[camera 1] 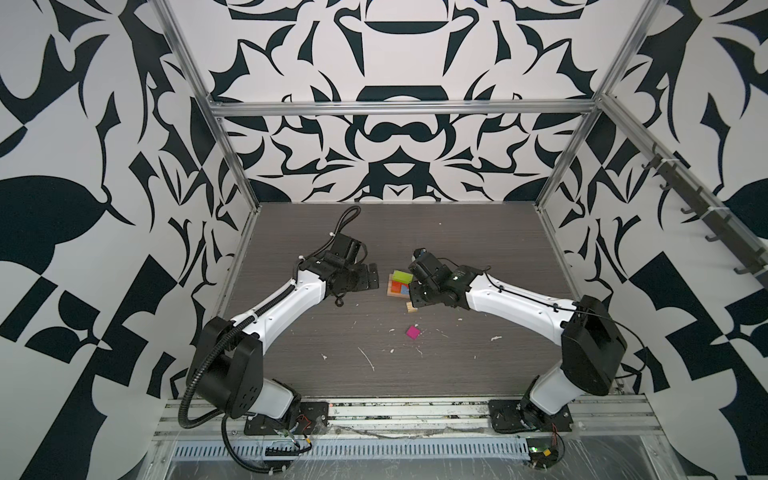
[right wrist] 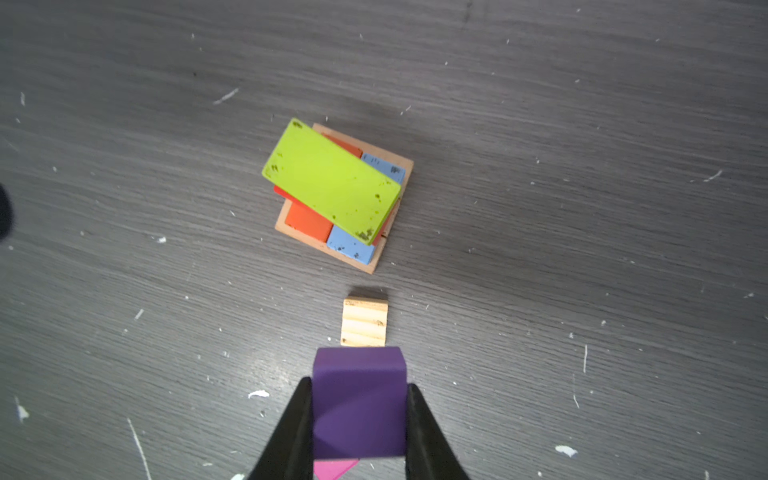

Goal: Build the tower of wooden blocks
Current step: 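Lift the purple cube with the right gripper, then carry the purple cube over the lime green block with the right gripper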

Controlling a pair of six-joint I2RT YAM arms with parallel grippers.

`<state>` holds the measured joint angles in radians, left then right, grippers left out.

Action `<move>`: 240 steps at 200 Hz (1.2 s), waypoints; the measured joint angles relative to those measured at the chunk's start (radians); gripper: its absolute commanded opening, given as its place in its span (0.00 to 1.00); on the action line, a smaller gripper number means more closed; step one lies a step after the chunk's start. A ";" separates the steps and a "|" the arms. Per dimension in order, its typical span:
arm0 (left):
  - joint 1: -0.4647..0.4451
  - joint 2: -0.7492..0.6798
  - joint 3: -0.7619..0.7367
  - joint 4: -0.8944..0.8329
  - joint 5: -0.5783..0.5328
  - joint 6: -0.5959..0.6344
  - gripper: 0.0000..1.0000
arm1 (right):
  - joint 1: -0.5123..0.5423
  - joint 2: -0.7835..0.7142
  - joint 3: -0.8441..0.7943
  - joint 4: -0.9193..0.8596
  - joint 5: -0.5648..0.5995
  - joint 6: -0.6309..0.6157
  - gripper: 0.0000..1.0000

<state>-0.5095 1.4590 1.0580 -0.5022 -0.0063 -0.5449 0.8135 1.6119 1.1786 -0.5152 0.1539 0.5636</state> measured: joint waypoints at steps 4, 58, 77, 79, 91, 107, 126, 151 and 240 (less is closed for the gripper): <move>0.000 0.000 0.000 0.000 0.002 0.001 1.00 | 0.000 0.000 0.003 -0.002 0.001 0.007 0.26; 0.004 -0.005 -0.011 0.004 0.026 0.002 1.00 | 0.000 0.028 0.037 -0.017 0.008 0.056 0.26; 0.005 -0.005 -0.011 0.005 0.035 0.002 1.00 | 0.000 0.033 0.048 -0.024 0.008 0.067 0.26; 0.005 -0.005 -0.011 0.005 0.037 0.002 0.99 | 0.000 0.034 0.050 -0.024 0.008 0.068 0.26; 0.005 -0.005 -0.011 0.004 0.043 0.001 1.00 | 0.000 0.035 0.059 -0.029 0.008 0.075 0.26; 0.005 -0.005 -0.011 0.005 0.052 0.000 0.99 | 0.000 0.045 0.082 -0.040 0.008 0.080 0.26; 0.005 -0.005 -0.011 0.005 0.056 0.000 1.00 | 0.000 0.068 0.118 -0.046 0.007 0.083 0.26; 0.006 -0.005 -0.011 0.004 0.056 0.002 0.99 | 0.000 0.098 0.154 -0.048 0.007 0.084 0.26; 0.034 -0.060 -0.024 -0.004 0.060 0.019 0.99 | 0.000 0.185 0.254 -0.078 0.000 0.092 0.25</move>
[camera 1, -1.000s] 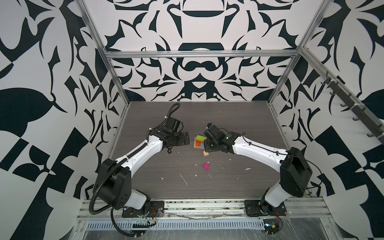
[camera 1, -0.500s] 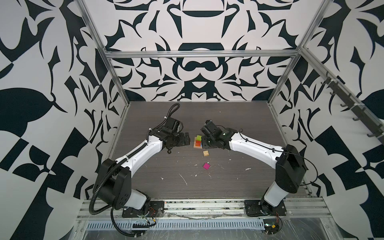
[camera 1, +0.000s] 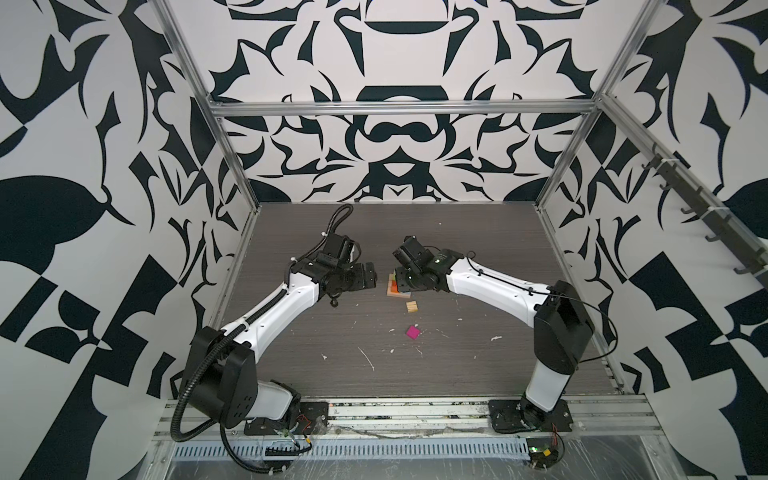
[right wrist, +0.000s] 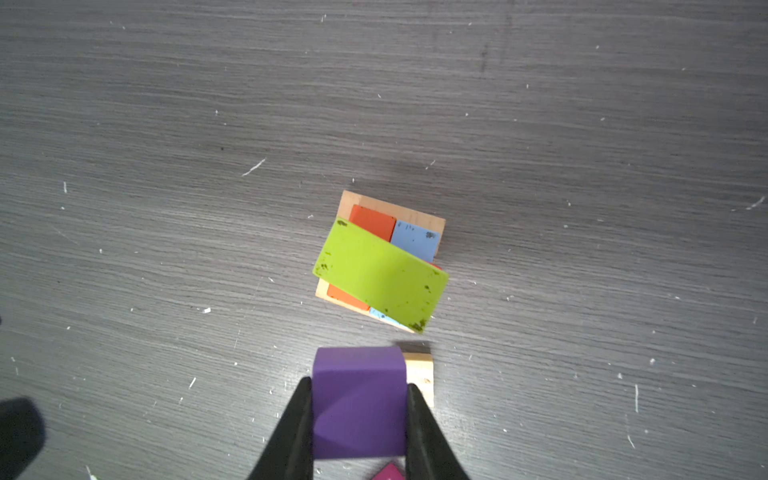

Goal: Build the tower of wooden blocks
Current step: 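Carry the purple cube over the lime green block with the right gripper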

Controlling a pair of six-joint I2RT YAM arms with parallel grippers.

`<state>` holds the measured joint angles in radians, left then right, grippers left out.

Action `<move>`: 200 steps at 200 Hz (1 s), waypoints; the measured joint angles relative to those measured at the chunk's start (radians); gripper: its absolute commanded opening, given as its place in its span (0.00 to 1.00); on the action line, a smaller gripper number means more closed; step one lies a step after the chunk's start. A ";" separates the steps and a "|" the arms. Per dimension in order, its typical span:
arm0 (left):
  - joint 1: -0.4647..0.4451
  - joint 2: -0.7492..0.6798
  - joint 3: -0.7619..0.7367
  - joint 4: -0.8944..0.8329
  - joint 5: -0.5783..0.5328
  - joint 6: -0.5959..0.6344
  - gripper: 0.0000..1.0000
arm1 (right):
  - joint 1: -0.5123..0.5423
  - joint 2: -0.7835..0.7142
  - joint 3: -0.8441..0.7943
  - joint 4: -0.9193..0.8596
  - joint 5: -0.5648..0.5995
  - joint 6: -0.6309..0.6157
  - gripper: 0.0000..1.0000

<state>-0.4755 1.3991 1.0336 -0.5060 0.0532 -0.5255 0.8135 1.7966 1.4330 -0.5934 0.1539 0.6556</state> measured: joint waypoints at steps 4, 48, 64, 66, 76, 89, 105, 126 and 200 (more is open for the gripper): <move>0.001 -0.002 -0.004 0.001 0.000 0.001 0.99 | 0.000 0.003 0.004 -0.002 -0.001 0.000 0.24; 0.021 -0.021 -0.049 0.001 0.005 0.011 1.00 | 0.000 0.061 0.082 -0.039 -0.005 0.010 0.24; 0.035 -0.030 -0.059 0.001 0.015 0.018 0.99 | 0.000 0.094 0.127 -0.061 -0.005 0.019 0.24; 0.037 -0.031 -0.059 0.001 0.016 0.019 1.00 | 0.000 0.098 0.134 -0.065 -0.005 0.019 0.24; 0.046 -0.036 -0.059 0.001 0.021 0.026 0.99 | 0.000 0.121 0.166 -0.086 -0.005 0.024 0.24; 0.055 -0.042 -0.059 0.001 0.025 0.033 0.99 | 0.000 0.146 0.204 -0.109 -0.003 0.029 0.23; 0.065 -0.046 -0.059 0.001 0.034 0.045 1.00 | 0.000 0.175 0.248 -0.145 0.000 0.038 0.22; 0.076 -0.046 -0.059 0.001 0.048 0.056 1.00 | 0.000 0.203 0.292 -0.182 0.011 0.054 0.22; 0.094 -0.046 -0.059 0.008 0.094 0.071 1.00 | 0.000 0.221 0.322 -0.255 0.096 0.168 0.24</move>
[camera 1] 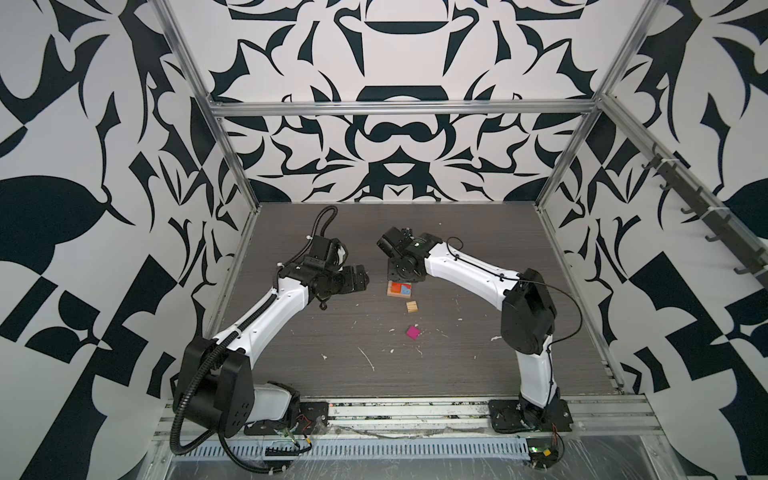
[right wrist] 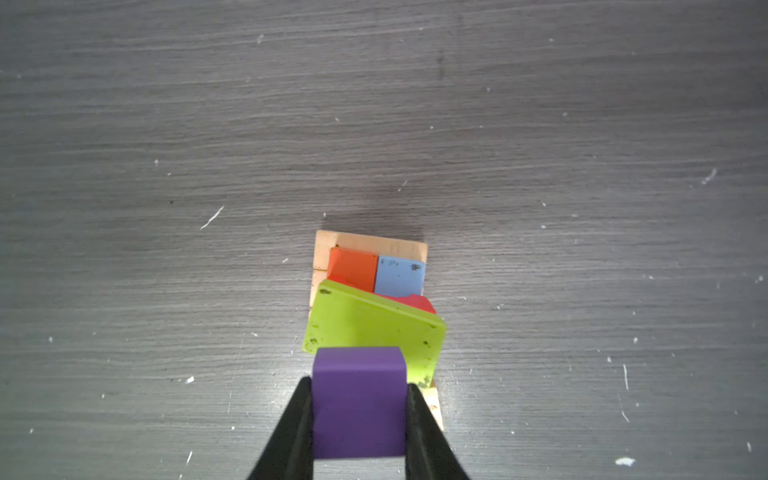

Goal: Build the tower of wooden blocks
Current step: 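Carry the purple cube over the lime green block with the right gripper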

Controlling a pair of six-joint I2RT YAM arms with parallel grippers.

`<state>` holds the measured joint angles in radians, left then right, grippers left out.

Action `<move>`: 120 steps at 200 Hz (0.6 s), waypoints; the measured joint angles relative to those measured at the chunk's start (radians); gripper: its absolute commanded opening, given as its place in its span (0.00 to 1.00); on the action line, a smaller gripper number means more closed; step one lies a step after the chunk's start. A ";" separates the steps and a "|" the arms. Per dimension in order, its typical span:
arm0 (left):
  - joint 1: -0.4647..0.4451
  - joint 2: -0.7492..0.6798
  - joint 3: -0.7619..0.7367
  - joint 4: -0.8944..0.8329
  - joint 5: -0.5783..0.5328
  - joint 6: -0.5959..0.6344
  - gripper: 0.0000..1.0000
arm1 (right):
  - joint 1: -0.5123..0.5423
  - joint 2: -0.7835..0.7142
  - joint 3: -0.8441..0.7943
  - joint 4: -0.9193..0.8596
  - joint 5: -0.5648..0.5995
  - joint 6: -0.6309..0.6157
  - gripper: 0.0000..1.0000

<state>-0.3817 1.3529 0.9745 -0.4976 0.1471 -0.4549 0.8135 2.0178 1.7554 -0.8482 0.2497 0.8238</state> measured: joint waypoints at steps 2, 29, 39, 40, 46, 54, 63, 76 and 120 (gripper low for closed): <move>0.000 0.000 0.000 0.000 0.001 0.000 1.00 | 0.000 0.000 0.001 -0.002 0.002 0.005 0.24; 0.005 0.000 0.000 0.000 0.008 0.000 0.99 | 0.000 0.007 0.021 -0.017 0.018 0.053 0.25; 0.005 0.000 0.000 0.000 0.010 0.000 0.99 | 0.000 0.011 0.027 -0.018 0.023 0.067 0.25; 0.005 0.000 0.000 0.000 0.010 0.000 1.00 | 0.000 0.011 0.027 -0.018 0.023 0.068 0.25; 0.006 0.000 0.000 0.000 0.011 0.000 0.99 | 0.000 0.012 0.029 -0.018 0.025 0.074 0.25; 0.006 0.000 0.000 0.000 0.012 0.000 0.99 | 0.000 0.014 0.029 -0.019 0.027 0.082 0.25; 0.006 0.000 0.000 0.000 0.014 0.000 1.00 | 0.000 0.017 0.030 -0.019 0.029 0.090 0.25; 0.006 0.000 -0.001 0.000 0.015 0.000 1.00 | 0.000 0.024 0.032 -0.019 0.031 0.097 0.25; 0.006 0.000 -0.001 0.001 0.016 0.000 1.00 | 0.000 0.058 0.032 -0.019 0.032 0.114 0.25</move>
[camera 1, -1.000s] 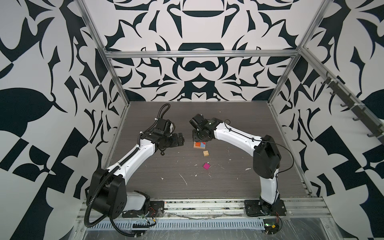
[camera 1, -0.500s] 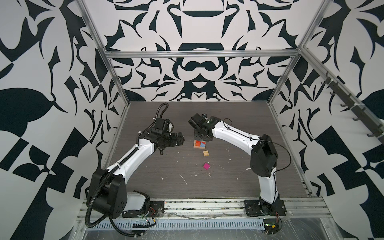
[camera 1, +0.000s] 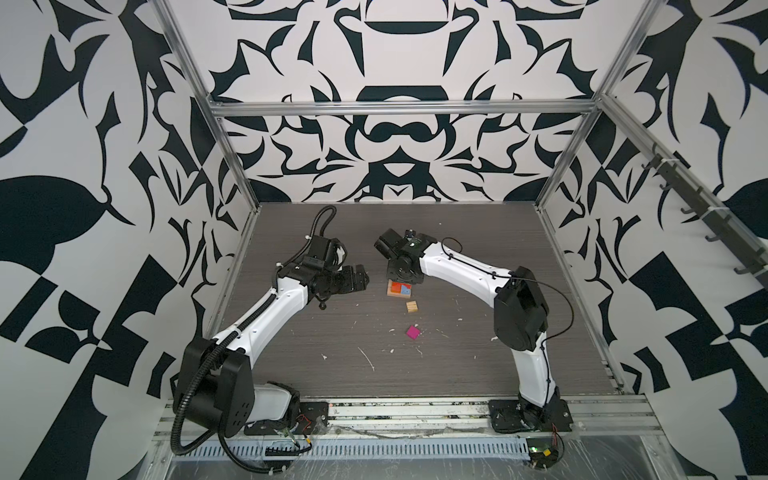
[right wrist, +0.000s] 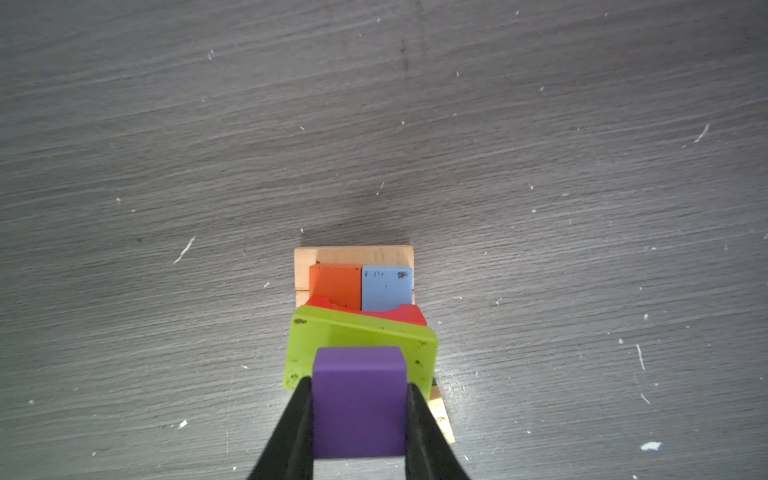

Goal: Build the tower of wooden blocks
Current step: 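Carry the purple cube over the lime green block with the right gripper, then lower the purple cube onto the lime green block with the right gripper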

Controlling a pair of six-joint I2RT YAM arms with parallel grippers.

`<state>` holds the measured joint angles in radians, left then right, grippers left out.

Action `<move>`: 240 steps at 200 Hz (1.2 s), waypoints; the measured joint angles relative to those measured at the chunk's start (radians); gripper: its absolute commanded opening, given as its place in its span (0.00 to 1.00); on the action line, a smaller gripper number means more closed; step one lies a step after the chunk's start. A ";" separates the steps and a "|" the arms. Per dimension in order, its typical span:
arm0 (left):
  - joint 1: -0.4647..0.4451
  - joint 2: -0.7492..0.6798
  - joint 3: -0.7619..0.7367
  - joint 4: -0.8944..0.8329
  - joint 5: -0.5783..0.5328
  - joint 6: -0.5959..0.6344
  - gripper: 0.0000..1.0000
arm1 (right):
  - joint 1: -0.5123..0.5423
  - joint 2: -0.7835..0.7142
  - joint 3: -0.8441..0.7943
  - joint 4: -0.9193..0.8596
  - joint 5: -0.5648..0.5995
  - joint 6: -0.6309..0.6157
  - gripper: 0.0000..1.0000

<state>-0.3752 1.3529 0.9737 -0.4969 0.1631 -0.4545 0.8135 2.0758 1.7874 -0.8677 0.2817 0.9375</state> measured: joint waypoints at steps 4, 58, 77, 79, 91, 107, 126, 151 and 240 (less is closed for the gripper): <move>0.000 0.000 0.000 0.000 0.000 0.000 0.99 | 0.000 0.002 0.000 0.000 0.000 0.001 0.25; 0.000 0.000 -0.001 0.000 0.002 0.000 1.00 | 0.000 0.009 0.000 0.002 0.000 0.007 0.25; 0.001 0.000 -0.001 0.001 0.002 0.000 0.99 | 0.000 0.009 0.000 0.004 0.000 0.007 0.25; 0.001 0.000 -0.001 0.001 0.002 0.000 1.00 | 0.000 0.009 0.000 0.004 0.000 0.007 0.25; 0.002 -0.001 -0.001 0.002 0.002 0.000 0.99 | 0.000 0.009 0.000 0.004 0.000 0.007 0.25; 0.002 -0.003 -0.002 0.004 0.003 0.000 0.99 | 0.000 0.009 0.000 0.004 0.000 0.007 0.26; 0.003 -0.005 -0.002 0.006 0.003 0.000 1.00 | 0.000 0.009 0.000 0.004 0.000 0.007 0.29; 0.004 -0.006 -0.003 0.006 0.003 0.000 1.00 | 0.000 0.009 0.000 0.004 0.000 0.008 0.32; 0.004 -0.012 -0.021 0.007 0.006 0.003 1.00 | 0.000 0.009 0.000 0.004 -0.004 0.011 0.38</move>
<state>-0.3710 1.3407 0.9527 -0.4900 0.1696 -0.4519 0.8135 2.0846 1.7874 -0.8635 0.2775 0.9485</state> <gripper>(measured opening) 0.995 0.375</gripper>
